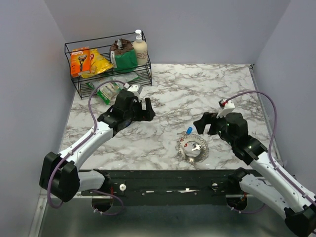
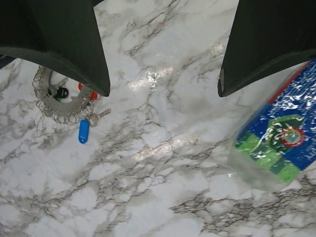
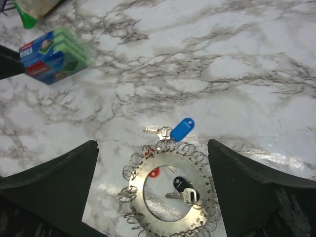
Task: Put the keys on the keyring
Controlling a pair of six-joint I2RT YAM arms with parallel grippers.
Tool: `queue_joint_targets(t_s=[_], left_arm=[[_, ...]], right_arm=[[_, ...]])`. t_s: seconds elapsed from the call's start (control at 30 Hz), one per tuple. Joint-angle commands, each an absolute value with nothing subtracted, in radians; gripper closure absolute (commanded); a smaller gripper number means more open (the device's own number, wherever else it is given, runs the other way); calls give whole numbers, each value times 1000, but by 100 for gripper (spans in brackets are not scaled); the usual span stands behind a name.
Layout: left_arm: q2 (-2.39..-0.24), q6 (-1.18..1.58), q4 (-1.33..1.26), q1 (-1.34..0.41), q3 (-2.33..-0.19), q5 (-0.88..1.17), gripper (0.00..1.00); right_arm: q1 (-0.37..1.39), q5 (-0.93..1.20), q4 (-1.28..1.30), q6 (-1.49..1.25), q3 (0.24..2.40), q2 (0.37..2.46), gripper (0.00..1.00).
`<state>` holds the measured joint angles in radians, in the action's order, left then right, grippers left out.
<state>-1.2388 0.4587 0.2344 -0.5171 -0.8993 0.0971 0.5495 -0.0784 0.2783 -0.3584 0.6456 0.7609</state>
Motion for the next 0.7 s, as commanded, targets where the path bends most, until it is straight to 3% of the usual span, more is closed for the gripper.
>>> queue_joint_targets(t_s=[0.0, 0.4, 0.67], left_arm=[[-1216, 503, 322, -437, -907, 43, 1], [-1105, 440, 344, -373, -885, -54, 1], [-1078, 445, 305, -373, -845, 0, 1]], right_arm=[[543, -290, 301, -376, 614, 669, 0], [543, -362, 325, -359, 592, 571, 0], [541, -348, 324, -362, 600, 580, 0]])
